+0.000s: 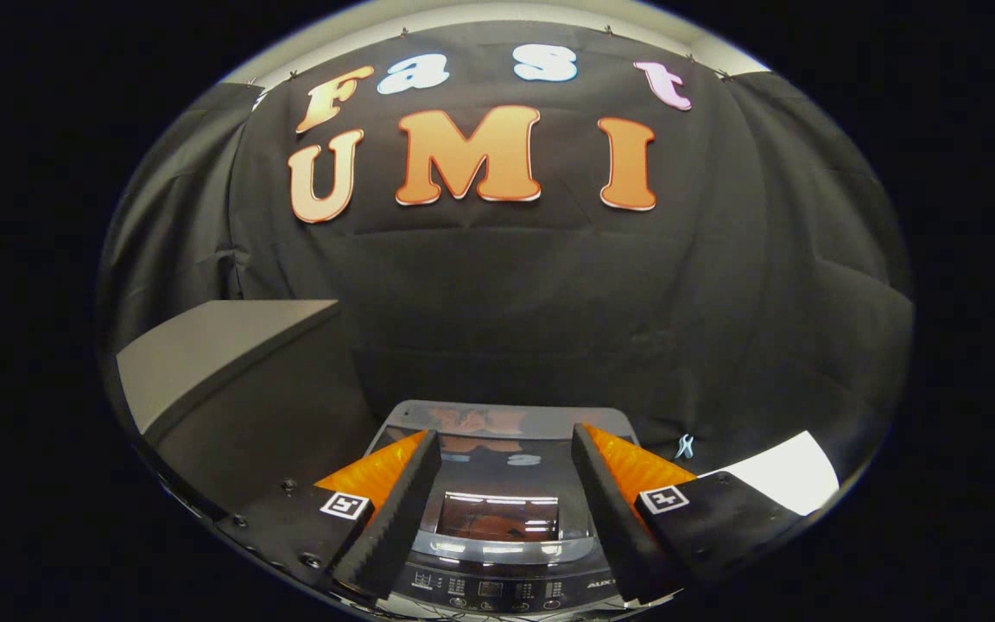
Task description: Put the clothes into the washing machine and then close the washing machine lid.
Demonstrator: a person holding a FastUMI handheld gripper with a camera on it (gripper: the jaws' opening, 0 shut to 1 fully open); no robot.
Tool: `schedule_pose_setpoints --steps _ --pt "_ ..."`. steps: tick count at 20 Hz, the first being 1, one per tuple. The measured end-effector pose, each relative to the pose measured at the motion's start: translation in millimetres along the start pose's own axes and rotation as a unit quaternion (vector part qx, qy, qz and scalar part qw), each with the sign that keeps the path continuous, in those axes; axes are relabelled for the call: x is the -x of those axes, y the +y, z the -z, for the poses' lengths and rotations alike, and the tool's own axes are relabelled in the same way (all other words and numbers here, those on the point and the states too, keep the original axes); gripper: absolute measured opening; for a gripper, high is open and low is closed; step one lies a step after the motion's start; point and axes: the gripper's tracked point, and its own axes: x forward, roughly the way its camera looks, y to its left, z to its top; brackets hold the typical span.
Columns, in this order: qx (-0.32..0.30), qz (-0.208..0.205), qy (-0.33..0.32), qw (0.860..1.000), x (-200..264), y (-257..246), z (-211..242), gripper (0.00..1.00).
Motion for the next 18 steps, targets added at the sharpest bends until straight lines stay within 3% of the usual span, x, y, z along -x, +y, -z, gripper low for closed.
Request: schedule_pose_setpoints --steps 11,15,18 --pt "-0.038 -0.033 -0.109 0.993 136.9 -3.4 -115.2 0.97" --pt "-0.033 -0.034 -0.131 0.990 178.7 -12.4 -138.7 0.97" --pt "-0.035 -0.061 -0.141 0.988 202.2 -7.9 -144.7 0.97"
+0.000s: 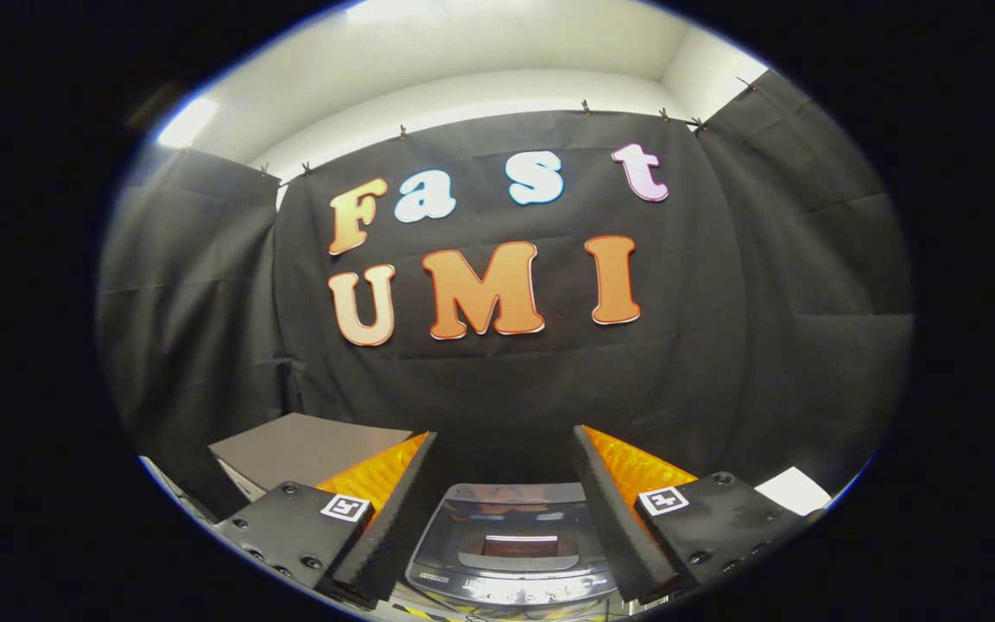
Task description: Put the clothes into the washing machine and then close the washing machine lid.
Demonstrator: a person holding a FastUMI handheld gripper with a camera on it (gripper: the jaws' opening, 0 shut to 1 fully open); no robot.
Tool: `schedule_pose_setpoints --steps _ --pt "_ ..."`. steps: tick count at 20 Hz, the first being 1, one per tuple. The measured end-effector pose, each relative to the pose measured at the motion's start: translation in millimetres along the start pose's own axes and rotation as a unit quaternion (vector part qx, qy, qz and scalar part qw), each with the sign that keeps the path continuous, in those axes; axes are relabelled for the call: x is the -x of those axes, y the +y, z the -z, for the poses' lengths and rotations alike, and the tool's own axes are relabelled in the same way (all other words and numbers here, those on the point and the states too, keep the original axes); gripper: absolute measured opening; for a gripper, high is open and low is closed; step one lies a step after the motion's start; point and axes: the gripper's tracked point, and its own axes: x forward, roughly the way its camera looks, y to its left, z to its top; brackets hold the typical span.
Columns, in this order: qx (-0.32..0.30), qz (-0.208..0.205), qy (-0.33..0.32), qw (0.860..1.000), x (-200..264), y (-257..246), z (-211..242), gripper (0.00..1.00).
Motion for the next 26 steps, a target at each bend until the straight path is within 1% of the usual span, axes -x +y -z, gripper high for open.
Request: schedule_pose_setpoints --steps 5,12,22,26 --pt "0.012 0.010 -0.017 1.000 18.3 -8.8 -14.5 0.97" --pt "0.050 0.021 -0.031 0.998 21.9 -11.7 -27.7 0.97" --pt "0.037 0.007 -0.028 0.999 7.0 -1.8 -23.1 0.97" --pt "0.034 0.011 -0.031 0.999 3.6 -3.0 -23.9 0.97"
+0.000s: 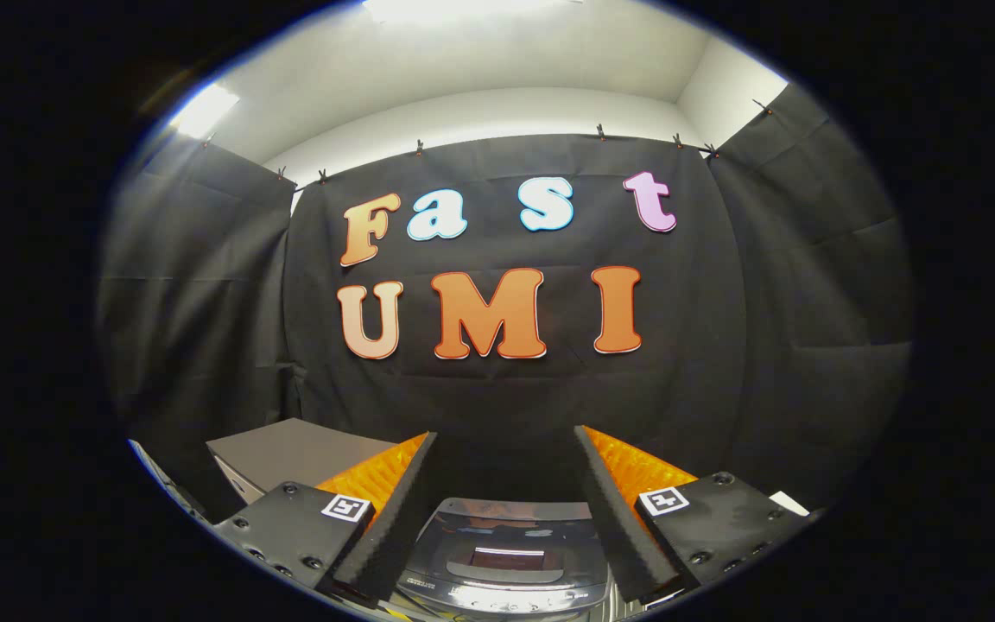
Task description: Put the clothes into the washing machine and then close the washing machine lid.
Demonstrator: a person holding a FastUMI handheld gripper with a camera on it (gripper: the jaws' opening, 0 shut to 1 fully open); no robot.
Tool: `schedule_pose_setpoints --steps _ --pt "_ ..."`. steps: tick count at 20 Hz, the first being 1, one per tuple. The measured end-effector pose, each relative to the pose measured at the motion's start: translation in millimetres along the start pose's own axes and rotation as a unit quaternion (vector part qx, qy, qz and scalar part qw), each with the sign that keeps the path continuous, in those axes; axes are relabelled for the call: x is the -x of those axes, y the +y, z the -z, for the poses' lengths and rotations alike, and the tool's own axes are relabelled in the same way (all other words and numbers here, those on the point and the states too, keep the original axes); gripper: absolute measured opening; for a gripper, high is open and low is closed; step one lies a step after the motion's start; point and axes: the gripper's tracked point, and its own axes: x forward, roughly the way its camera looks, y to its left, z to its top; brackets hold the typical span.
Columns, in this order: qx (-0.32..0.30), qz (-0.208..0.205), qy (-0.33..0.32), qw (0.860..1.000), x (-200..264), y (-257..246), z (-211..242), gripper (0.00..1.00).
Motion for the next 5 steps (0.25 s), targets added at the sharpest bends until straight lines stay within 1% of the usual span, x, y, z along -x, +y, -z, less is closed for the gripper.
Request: schedule_pose_setpoints --steps 5 --pt "-0.009 0.008 0.001 1.000 -1.9 -5.8 4.4 0.97"
